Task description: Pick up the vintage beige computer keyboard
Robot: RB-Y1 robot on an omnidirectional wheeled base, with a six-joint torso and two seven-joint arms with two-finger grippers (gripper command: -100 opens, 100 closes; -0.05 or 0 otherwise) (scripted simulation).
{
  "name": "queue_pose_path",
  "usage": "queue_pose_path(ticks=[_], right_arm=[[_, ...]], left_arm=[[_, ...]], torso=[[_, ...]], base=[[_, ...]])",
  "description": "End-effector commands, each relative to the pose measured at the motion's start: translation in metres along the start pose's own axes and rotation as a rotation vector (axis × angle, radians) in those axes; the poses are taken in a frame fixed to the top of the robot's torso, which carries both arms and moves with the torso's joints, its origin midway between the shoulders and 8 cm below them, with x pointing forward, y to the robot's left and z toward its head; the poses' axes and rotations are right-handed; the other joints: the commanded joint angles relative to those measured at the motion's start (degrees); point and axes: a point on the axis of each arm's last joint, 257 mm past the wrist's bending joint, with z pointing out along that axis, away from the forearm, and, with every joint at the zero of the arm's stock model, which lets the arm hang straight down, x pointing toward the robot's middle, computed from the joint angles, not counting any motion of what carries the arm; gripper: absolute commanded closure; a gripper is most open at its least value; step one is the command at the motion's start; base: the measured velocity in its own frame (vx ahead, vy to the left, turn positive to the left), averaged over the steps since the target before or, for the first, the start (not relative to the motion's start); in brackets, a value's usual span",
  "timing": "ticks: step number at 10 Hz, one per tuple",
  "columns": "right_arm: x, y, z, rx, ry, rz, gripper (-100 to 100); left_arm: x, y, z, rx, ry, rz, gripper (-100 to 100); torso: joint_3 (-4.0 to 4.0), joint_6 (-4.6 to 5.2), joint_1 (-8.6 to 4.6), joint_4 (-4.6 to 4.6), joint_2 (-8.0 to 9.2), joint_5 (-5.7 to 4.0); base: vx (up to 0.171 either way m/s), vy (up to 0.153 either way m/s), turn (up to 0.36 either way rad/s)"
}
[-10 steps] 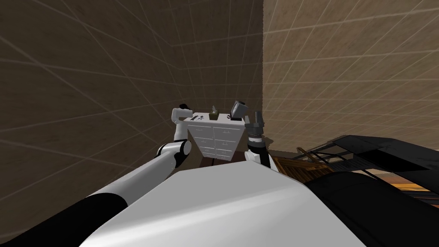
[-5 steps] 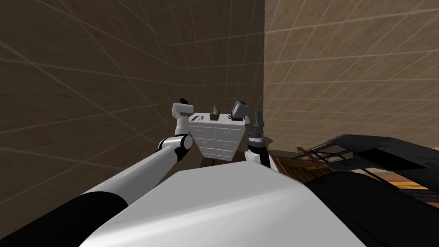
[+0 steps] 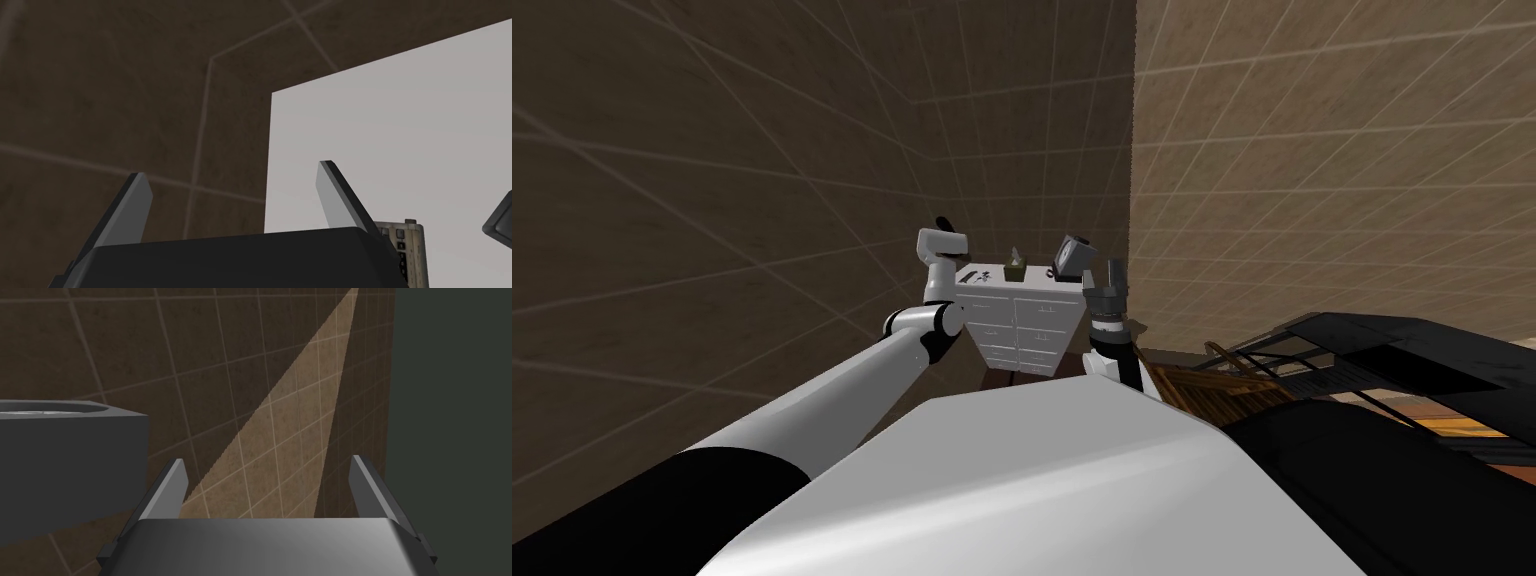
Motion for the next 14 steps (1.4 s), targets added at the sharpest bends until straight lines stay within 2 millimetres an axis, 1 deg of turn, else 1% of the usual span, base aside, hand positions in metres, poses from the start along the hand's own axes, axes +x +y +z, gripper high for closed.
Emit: queue_pose_path(ticks=[1, 2, 3, 4, 6, 7, 8, 9, 11, 12, 13, 14], right_arm=[[0.000, 0.000, 0.000, 0.000, 0.000, 0.000, 0], [0.000, 0.000, 0.000, 0.000, 0.000, 0.000, 0], [0.000, 0.000, 0.000, 0.000, 0.000, 0.000, 0], [0.000, 0.000, 0.000, 0.000, 0.000, 0.000, 0], [0.000, 0.000, 0.000, 0.000, 0.000, 0.000, 0], [0.000, 0.000, 0.000, 0.000, 0.000, 0.000, 0], [0.000, 0.000, 0.000, 0.000, 0.000, 0.000, 0], [0.000, 0.000, 0.000, 0.000, 0.000, 0.000, 0], [0.000, 0.000, 0.000, 0.000, 0.000, 0.000, 0], [0.000, 0.000, 0.000, 0.000, 0.000, 0.000, 0], [0.000, 0.000, 0.000, 0.000, 0.000, 0.000, 0], [0.000, 0.000, 0.000, 0.000, 0.000, 0.000, 0]], left_arm=[[-0.001, 0.004, -0.002, -0.018, -0.020, -0.007, -100], [0.004, 0.016, -0.005, -0.064, -0.050, -0.047, -100], [0.004, 0.018, -0.008, -0.075, -0.065, -0.046, -100], [0.008, 0.030, -0.011, -0.113, -0.089, -0.085, -100], [0.007, 0.035, -0.016, -0.136, -0.117, -0.079, -100], [0.014, 0.048, -0.023, -0.180, -0.146, -0.109, -100], [0.010, 0.052, -0.025, -0.193, -0.168, -0.106, -100], [0.017, 0.065, -0.033, -0.233, -0.190, -0.129, -100], [0.011, 0.069, -0.036, -0.249, -0.221, -0.126, -100], [0.016, 0.084, -0.046, -0.292, -0.254, -0.143, -100], [0.010, 0.086, -0.048, -0.302, -0.276, -0.141, -100], [0.015, 0.099, -0.057, -0.340, -0.303, -0.155, -100]], torso=[[0.00, 0.00, 0.00, 0.00, 0.00, 0.00], [0.01, -0.01, -0.05, 0.00, 0.02, 0.00], [0.00, 0.01, -0.04, 0.00, -0.01, -0.01], [-0.01, -0.01, -0.01, -0.01, -0.02, 0.00], [-0.01, -0.01, 0.06, -0.01, -0.02, 0.02], [-0.01, -0.01, -0.03, -0.01, -0.01, 0.01], [-0.03, 0.00, 0.01, -0.02, -0.06, 0.00], [-0.03, -0.01, 0.03, -0.02, -0.05, 0.01], [-0.03, -0.02, 0.06, -0.02, -0.04, 0.03], [0.00, -0.02, -0.02, -0.01, 0.01, 0.01], [-0.01, 0.00, -0.01, 0.00, -0.01, 0.00], [-0.02, -0.01, 0.01, -0.02, -0.01, 0.02]], base=[[0.011, 0.020, -0.004], [0.021, 0.035, -0.024], [0.024, 0.042, -0.022], [0.027, 0.062, -0.024], [0.020, 0.040, -0.010], [0.039, 0.046, -0.020], [0.031, 0.050, -0.021], [0.036, 0.062, -0.024], [0.018, 0.042, -0.011], [0.026, 0.041, -0.011], [0.025, 0.048, -0.023], [0.037, 0.075, -0.027]])
